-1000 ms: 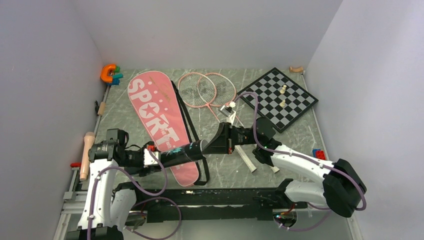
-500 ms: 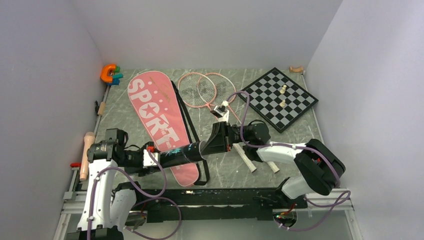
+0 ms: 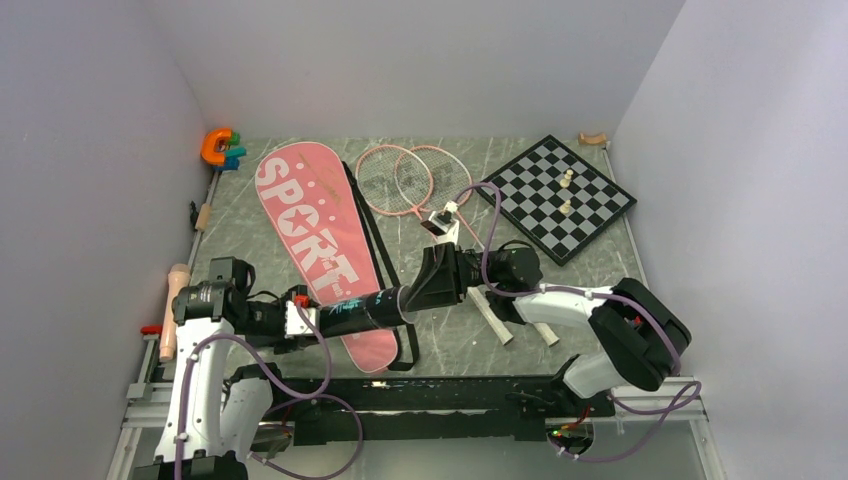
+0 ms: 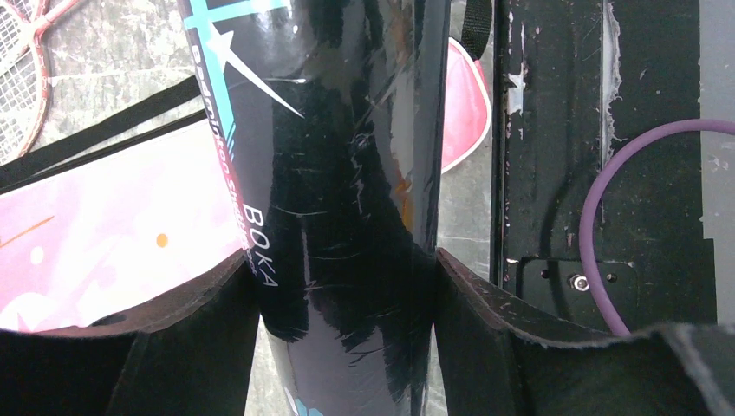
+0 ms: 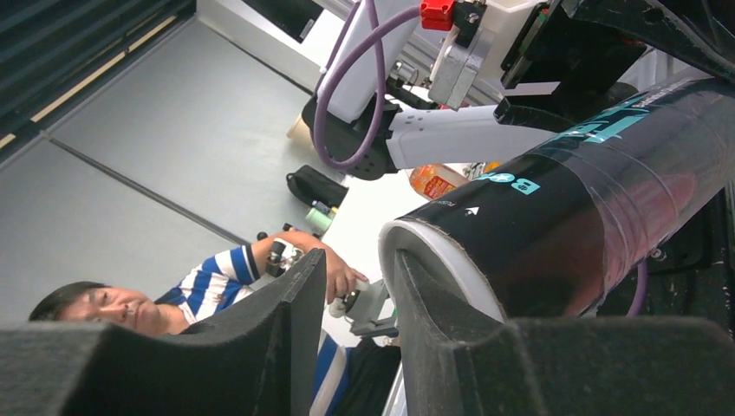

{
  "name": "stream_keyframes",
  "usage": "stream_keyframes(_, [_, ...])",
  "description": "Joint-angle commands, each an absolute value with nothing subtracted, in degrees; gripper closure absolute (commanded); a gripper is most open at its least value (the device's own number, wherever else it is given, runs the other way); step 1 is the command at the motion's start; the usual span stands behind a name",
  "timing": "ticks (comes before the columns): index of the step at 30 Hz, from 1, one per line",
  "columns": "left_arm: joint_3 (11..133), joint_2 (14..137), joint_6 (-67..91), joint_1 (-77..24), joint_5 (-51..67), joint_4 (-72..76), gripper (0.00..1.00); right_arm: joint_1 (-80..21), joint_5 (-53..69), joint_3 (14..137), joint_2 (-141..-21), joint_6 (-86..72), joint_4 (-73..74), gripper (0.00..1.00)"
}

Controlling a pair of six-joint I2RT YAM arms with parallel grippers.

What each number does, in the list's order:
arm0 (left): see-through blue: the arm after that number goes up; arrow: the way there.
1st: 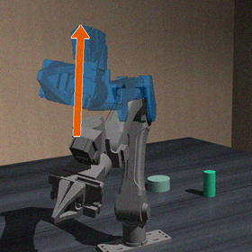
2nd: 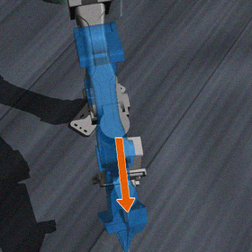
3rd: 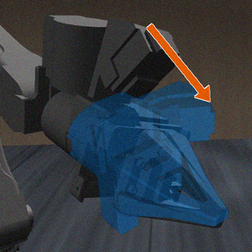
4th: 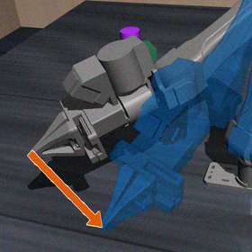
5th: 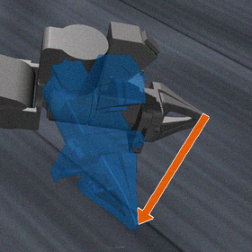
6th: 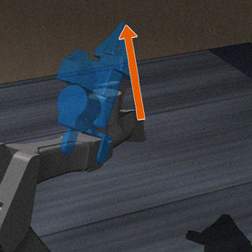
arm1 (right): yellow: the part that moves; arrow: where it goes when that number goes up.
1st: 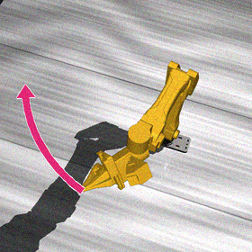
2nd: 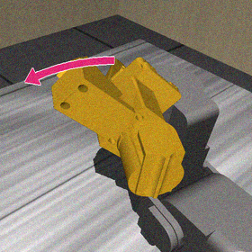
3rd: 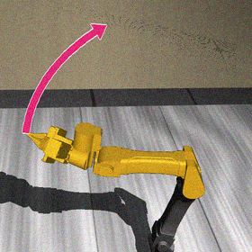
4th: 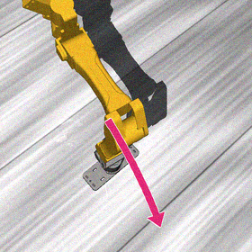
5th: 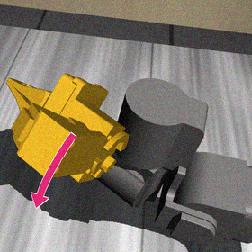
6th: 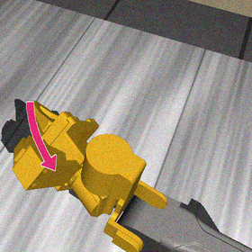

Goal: Pack up the badminton gear

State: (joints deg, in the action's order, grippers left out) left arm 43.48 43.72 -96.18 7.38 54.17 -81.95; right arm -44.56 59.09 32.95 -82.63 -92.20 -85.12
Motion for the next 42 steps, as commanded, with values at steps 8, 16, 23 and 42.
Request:
stream_keyframes(8, [48.12,42.55,-102.17,6.78,68.44,-87.79,1.00,-45.46,56.67,35.39,-90.73,-97.70,-96.26,0.67])
stream_keyframes(16, [47.81,43.78,-103.24,6.43,69.22,-87.54,1.00,-47.16,55.77,36.08,-87.43,-91.15,-85.76,0.67])
stream_keyframes(23, [48.58,44.14,-103.25,5.97,69.52,-88.05,1.00,-47.11,54.87,35.33,-87.00,-93.32,-87.74,0.65])
stream_keyframes(42, [48.92,43.48,-100.10,5.97,71.25,-87.01,1.00,-42.43,58.10,32.97,-77.21,-88.84,-76.80,0.59])
